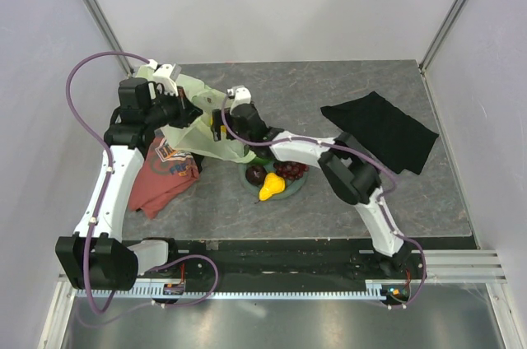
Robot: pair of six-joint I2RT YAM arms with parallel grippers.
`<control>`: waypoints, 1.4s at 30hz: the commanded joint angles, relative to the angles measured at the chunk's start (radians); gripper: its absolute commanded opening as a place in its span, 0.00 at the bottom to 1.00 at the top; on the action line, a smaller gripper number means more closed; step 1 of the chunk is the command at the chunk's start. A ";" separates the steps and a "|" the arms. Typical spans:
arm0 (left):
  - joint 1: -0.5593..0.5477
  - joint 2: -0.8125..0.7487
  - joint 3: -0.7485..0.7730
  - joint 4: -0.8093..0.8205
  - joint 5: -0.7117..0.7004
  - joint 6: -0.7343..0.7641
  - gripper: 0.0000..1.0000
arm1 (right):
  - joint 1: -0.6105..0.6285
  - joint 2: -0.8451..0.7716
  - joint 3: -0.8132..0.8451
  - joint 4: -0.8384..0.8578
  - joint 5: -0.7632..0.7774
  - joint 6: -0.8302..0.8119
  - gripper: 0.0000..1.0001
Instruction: Place the fruits into the plastic bag
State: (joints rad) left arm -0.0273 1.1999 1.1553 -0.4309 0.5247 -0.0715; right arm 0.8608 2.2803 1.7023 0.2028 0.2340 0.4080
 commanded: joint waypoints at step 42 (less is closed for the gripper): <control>0.017 0.012 0.003 0.035 -0.034 -0.019 0.02 | 0.145 -0.562 -0.455 -0.500 0.126 -0.035 0.90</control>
State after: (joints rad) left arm -0.0170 1.2072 1.1542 -0.4309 0.4805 -0.0711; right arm 1.0080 1.6989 1.1900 -0.2810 0.3374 0.3569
